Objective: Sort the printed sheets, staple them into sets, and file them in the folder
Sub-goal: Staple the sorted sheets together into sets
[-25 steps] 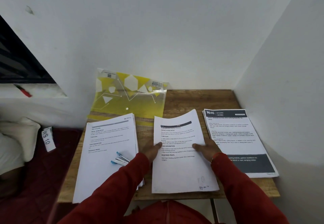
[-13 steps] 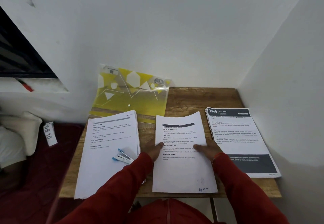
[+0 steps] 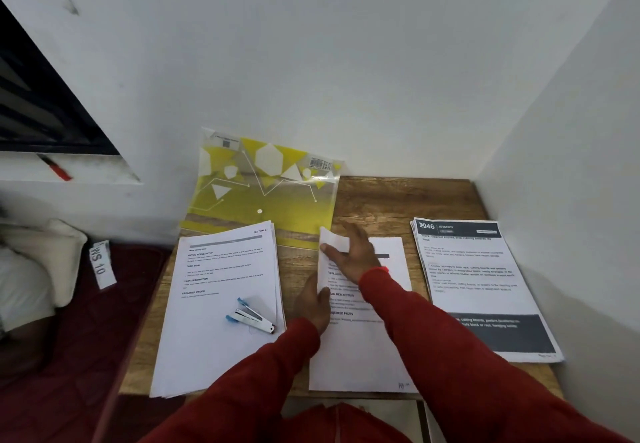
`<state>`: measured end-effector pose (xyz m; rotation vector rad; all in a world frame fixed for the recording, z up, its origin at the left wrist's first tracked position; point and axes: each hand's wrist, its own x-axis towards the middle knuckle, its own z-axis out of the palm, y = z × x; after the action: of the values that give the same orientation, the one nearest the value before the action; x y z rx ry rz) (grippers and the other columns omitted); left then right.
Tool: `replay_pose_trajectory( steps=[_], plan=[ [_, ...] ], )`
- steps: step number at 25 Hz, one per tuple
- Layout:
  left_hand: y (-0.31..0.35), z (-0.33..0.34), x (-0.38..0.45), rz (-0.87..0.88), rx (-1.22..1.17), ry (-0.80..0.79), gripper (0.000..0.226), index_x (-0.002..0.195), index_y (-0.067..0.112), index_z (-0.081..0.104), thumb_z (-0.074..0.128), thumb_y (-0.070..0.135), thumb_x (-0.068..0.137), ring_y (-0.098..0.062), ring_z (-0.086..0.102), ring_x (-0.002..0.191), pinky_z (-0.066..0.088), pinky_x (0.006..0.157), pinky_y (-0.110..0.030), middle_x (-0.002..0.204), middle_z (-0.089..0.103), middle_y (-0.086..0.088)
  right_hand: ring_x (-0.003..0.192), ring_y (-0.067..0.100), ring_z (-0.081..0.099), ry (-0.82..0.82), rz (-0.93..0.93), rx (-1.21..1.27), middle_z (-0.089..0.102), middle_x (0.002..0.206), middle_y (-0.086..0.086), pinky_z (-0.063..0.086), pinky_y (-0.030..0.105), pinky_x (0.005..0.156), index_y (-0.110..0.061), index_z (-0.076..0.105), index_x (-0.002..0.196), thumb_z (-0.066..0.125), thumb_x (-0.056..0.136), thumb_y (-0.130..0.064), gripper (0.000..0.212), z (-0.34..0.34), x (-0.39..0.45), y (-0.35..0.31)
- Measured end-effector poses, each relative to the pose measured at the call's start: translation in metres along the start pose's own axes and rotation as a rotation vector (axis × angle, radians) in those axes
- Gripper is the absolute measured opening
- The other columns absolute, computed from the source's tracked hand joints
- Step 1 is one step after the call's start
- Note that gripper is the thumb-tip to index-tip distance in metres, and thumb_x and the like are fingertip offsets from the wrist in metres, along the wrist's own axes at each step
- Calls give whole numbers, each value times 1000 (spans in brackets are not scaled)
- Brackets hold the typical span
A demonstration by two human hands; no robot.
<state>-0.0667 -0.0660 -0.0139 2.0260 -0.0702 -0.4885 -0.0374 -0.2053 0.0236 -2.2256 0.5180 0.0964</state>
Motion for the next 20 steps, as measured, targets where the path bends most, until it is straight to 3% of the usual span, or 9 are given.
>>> replay_pose_trajectory(
  steps=[3,6,10,15,17,20],
  plan=[
    [-1,-1,1,7,18,-11,42,139,16,45,48,11,97,-26,62,104,42,83,-22,121,64,-8,135,28,38,-39,0,0,35,150,6,32,41,112,-20,39,144,64,85,-53,72,18,21,-11],
    [-2,-3,0,20,15,-29,42,140,17,44,47,12,98,-22,64,97,45,79,-22,117,65,-5,132,24,42,-39,-32,-50,44,144,7,32,38,111,-18,49,137,62,88,-47,59,24,34,-16],
    [-6,-3,3,3,-2,-56,39,137,24,44,47,17,99,-18,66,89,55,81,-31,111,64,2,114,22,54,-5,-29,63,59,122,6,40,29,95,-12,63,115,66,88,-35,36,29,41,-12],
    [-3,-5,2,-94,-84,-69,32,128,28,48,47,30,96,-20,65,95,53,88,-37,108,64,2,95,20,55,45,-27,147,60,102,4,39,26,78,-13,62,94,69,84,-32,23,31,41,-7],
    [-10,-3,7,-115,-106,-54,39,121,28,52,42,45,88,-22,66,95,54,89,-45,108,67,-2,91,19,55,36,-27,167,60,98,3,40,28,76,-16,60,90,69,83,-36,23,33,42,-5],
    [-22,1,15,-131,-90,-73,45,123,22,55,40,45,88,-25,67,95,54,88,-50,108,69,-6,95,20,57,26,-42,145,61,100,3,43,29,79,-20,59,89,69,83,-39,23,34,42,-3]
  ],
)
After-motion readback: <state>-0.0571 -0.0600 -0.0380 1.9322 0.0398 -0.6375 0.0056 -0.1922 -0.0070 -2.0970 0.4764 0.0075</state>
